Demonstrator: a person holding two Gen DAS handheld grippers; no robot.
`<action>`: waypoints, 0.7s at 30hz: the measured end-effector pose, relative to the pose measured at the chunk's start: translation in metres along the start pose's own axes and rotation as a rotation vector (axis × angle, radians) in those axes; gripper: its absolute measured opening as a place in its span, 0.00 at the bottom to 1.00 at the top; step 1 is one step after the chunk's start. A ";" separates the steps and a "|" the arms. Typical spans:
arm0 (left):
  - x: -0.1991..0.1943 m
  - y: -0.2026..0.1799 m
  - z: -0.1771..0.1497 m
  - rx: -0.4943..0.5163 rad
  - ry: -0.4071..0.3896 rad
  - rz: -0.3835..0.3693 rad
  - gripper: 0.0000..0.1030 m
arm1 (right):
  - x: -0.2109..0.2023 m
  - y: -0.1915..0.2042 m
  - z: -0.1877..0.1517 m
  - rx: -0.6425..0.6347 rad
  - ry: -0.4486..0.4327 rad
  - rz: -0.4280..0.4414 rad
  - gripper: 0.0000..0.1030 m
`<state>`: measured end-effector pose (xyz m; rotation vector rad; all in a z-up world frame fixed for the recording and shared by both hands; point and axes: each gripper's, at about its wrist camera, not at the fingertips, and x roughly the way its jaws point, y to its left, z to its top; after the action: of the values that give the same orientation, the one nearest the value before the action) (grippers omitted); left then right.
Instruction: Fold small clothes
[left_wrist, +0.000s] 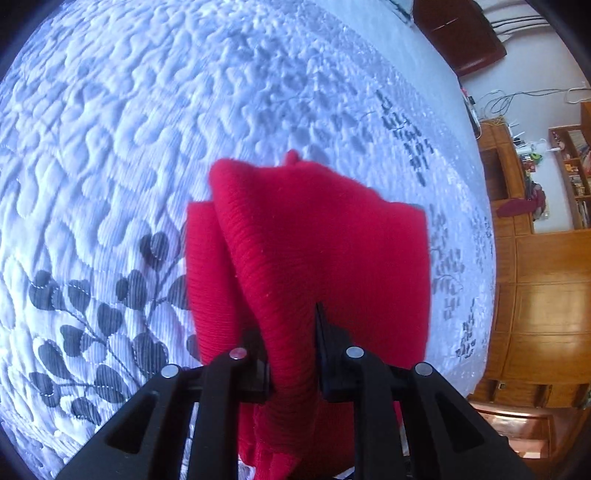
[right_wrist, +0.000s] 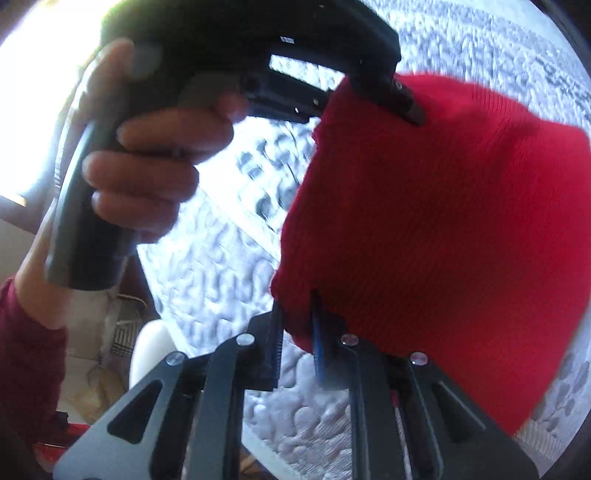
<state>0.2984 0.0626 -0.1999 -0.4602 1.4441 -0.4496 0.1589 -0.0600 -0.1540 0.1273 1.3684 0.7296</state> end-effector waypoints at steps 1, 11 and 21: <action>0.002 0.002 -0.002 0.006 -0.008 -0.002 0.19 | 0.000 -0.001 -0.001 0.004 -0.002 0.010 0.17; -0.020 -0.003 -0.050 0.070 -0.045 0.014 0.34 | -0.080 -0.037 -0.042 0.059 -0.080 0.015 0.46; -0.016 -0.010 -0.128 0.104 -0.026 0.111 0.35 | -0.089 -0.145 -0.090 0.429 -0.067 0.069 0.50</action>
<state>0.1695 0.0592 -0.1899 -0.2996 1.4061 -0.4256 0.1328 -0.2500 -0.1710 0.5355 1.4455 0.4737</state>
